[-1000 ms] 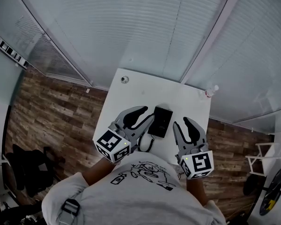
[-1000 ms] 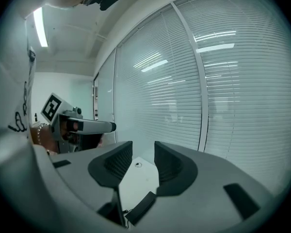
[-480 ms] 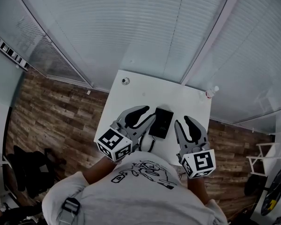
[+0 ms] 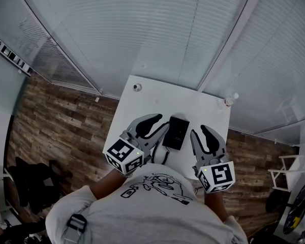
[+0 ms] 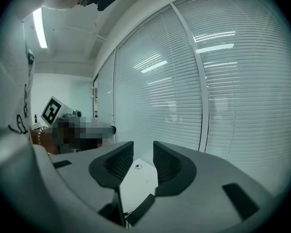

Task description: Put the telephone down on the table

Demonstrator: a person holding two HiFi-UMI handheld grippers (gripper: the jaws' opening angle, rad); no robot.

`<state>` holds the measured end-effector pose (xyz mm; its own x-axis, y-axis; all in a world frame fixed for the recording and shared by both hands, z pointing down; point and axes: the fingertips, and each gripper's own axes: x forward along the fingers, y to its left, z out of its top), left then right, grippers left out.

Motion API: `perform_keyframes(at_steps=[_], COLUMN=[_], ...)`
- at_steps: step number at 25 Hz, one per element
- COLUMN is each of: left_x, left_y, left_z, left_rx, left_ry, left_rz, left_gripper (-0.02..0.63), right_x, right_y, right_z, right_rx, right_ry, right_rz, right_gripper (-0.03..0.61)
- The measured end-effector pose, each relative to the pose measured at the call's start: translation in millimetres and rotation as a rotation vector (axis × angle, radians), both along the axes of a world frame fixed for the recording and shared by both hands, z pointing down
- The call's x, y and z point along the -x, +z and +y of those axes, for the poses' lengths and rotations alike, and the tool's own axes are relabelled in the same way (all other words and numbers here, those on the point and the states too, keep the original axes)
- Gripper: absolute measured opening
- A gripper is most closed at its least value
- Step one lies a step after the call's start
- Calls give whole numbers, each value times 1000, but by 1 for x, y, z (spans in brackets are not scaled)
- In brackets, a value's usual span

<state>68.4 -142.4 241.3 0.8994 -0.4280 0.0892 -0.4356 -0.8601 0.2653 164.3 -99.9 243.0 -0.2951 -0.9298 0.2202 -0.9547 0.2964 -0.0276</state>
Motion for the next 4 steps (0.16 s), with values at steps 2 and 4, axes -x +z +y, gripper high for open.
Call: perform_keyframes(at_steps=[2,4], left_x=[1,2], left_y=[1,1], left_z=[0,0], left_rx=[2,2], left_ry=[0,-1], left_rz=[0,-2], left_gripper=[125,126], right_x=[0,0], right_y=[2,4], right_z=[1,1], right_rx=[2,6], right_ry=[-1,-1], right_rz=[3,5], right_gripper=[120,120])
